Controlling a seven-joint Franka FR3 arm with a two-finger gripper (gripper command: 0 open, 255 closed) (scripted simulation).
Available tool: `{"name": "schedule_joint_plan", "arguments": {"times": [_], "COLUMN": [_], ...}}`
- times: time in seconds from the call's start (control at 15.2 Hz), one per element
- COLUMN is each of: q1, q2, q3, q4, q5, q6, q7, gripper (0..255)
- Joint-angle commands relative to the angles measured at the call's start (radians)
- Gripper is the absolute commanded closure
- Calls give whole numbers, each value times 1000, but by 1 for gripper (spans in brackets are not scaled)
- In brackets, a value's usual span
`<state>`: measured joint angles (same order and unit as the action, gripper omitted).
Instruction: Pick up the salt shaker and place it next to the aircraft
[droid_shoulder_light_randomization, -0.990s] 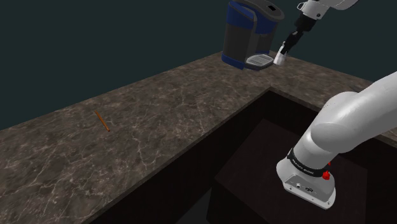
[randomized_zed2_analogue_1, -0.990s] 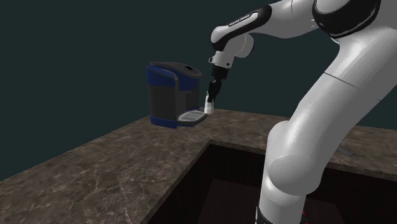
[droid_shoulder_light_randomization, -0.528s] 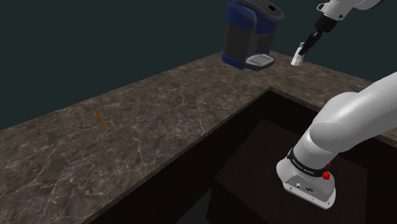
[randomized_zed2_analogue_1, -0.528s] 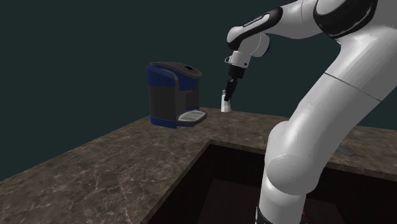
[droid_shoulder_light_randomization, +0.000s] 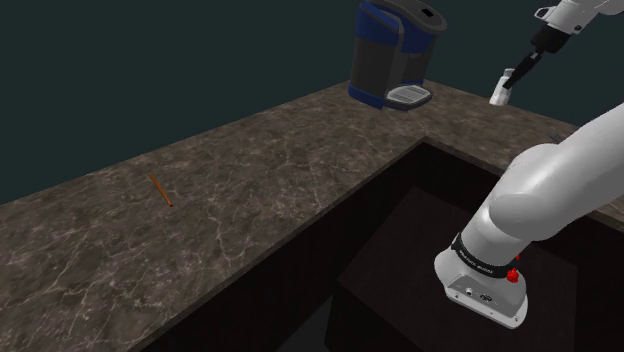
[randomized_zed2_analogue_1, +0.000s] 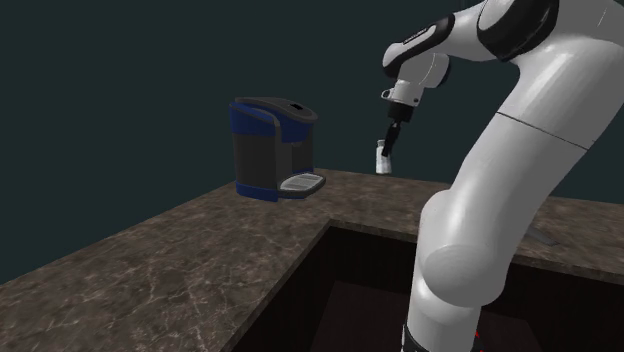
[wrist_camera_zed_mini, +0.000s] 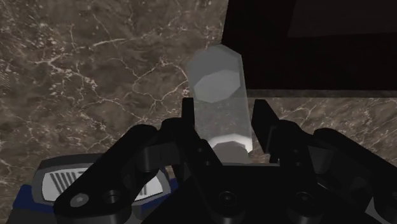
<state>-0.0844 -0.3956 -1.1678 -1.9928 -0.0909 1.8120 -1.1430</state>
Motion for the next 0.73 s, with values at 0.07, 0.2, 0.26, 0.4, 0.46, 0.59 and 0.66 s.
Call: {"name": "schedule_joint_plan", "arguments": {"times": [0.07,0.2,0.26,0.4,0.46,0.59,0.66], "q1": [54,128,179,294,346,432,496], "q2": [39,68,75,62,39,-22,-72], "q3": [-124,-245,-316,-458,-514,-599,-660], "q4": [67,122,152,215,249,323,394], "q5": [19,36,39,23,1,-54,-97], "q6": [-29,-50,-61,-86,-100,-133,-165], "q7": [-87,-145,-169,-200,-204,-206,-212], "gripper": [255,255,255,255,255,255,255]}}
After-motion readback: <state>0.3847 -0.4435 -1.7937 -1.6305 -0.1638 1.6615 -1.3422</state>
